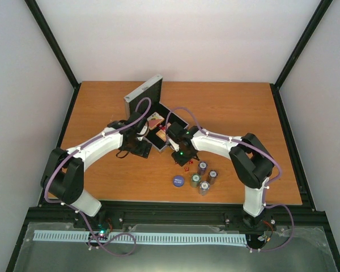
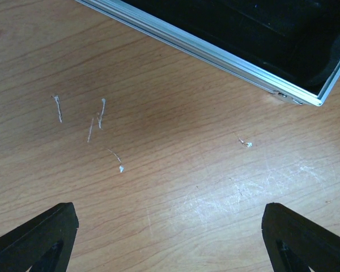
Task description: Pack up texas hold em set
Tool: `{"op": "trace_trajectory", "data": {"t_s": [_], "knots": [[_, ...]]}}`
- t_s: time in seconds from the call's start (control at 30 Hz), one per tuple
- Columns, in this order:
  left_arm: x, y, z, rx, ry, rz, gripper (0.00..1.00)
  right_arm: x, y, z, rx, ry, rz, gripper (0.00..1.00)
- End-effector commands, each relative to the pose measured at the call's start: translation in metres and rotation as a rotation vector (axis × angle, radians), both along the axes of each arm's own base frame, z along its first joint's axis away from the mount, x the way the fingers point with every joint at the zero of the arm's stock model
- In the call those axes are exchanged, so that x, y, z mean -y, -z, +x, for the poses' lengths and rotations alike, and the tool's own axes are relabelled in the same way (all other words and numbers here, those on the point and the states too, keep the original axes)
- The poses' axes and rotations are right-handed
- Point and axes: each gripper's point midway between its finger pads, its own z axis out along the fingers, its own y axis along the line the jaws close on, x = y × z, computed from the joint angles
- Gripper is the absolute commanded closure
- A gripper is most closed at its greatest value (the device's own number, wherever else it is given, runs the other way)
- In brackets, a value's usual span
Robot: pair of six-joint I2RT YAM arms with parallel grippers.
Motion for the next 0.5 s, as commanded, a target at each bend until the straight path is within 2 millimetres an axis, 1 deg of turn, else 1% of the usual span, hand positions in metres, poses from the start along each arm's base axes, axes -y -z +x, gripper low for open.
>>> {"op": "trace_trajectory", "data": {"t_s": [0.0,0.07,0.2,0.33,0.47], "knots": [[0.001,-0.006,0.01,0.022,-0.003,-0.005,0.08,0.001,0.022,-0.001,-0.026,-0.003,-0.039,0.61],[0.0,-0.005,0.01,0.022,-0.001,-0.001,0.08,0.001,0.024,-0.003,-0.038,-0.001,-0.039,0.62],[-0.001,-0.005,0.009,0.023,0.001,0.002,0.08,0.002,0.024,-0.006,-0.045,0.003,-0.034,0.6],[-0.001,-0.004,0.009,0.02,0.004,0.001,0.08,-0.002,0.009,-0.002,-0.012,-0.003,0.001,0.56],[-0.001,-0.003,0.01,0.021,0.01,0.001,0.08,-0.005,-0.013,0.005,0.042,0.018,0.033,0.53]]}}
